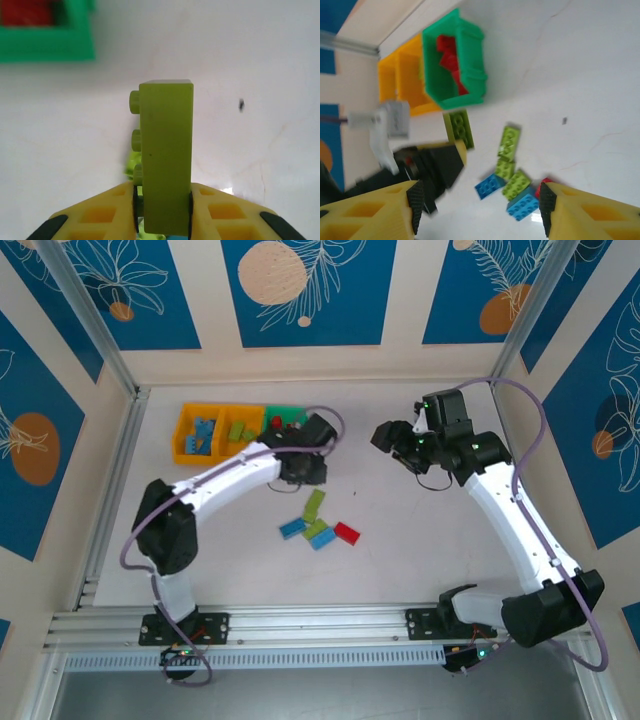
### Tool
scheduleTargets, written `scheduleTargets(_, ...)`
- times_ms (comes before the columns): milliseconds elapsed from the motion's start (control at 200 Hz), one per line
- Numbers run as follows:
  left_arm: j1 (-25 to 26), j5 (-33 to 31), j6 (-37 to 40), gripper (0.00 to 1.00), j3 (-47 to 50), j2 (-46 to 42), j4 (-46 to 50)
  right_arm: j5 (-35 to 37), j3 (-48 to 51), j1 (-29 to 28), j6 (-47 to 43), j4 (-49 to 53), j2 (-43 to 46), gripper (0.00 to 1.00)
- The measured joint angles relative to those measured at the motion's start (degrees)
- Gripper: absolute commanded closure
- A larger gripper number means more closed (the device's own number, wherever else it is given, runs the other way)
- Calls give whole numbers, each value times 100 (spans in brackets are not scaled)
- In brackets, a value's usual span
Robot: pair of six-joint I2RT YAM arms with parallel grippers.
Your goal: Sort the legos into containers by color
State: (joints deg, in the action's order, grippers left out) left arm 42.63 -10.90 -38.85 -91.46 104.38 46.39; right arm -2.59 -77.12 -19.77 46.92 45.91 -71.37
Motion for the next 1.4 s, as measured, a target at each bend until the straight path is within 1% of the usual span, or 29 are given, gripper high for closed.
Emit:
scheduleTargets(120, -837, -186, 223, 74, -59, -127, -61, -116, -144, -337, -2, -61, -116, 35)
scheduleTargets(200, -1381, -297, 426, 74, -61, -111, -101, -157, -157, -426, -2, -87, -199, 34)
scheduleTargets(295, -1921, -321, 627, 73, -142, -11, -186, -181, -157, -468, -2, -90, -313, 34)
scheduleTargets(390, -2315, -291, 772, 71, -380, 256, -321, -201, -157, -509, -11, -87, -404, 34)
scheduleTargets(450, -2487, -216, 859, 66, -649, 514, -350, -223, -157, -538, -24, -87, -442, 34)
scheduleTargets(500, -2599, -118, 977, 58, -949, 774, -352, -238, -162, -544, -42, -85, -466, 34)
scheduleTargets(565, -2682, -26, 1128, 53, -1368, 1102, -345, -245, -164, -575, -79, -74, -507, 34)
scheduleTargets(685, -2704, 149, 1346, 52, -1810, 1351, -328, -291, -168, -636, -205, 28, -605, 34)
scheduleTargets(785, -2699, 313, 1397, 53, -1794, 1235, -334, -299, -175, -756, -361, 136, -713, 34)
scheduleTargets(840, -2697, 442, 1397, 53, -1606, 1019, -398, -256, -173, -852, -485, 197, -754, 34)
scheduleTargets(945, -2643, 741, 1443, 53, -1054, 280, -448, 0, 17, -1117, -835, 205, -741, 33)
scheduleTargets(1050, -2391, 1084, 1784, 53, -625, -640, -531, 407, 452, -1467, -1266, 240, -732, 33)
scheduleTargets(1180, -1779, 1528, 2625, 52, -46, -1832, -730, 809, 992, -1971, -1777, 328, -734, 33)
scheduleTargets(1260, -1388, 1794, 3272, 51, 457, -2570, -807, 949, 1209, -2208, -1965, 348, -785, 33)
scheduleTargets(1365, -1143, 1950, 4050, 48, 1064, -3305, -820, 1056, 1399, -2367, -2138, 339, -990, 34)
scheduleTargets(1400, -1102, 2000, 4286, 45, 1244, -3491, -824, 1084, 1451, -2393, -2201, 341, -1099, 34)
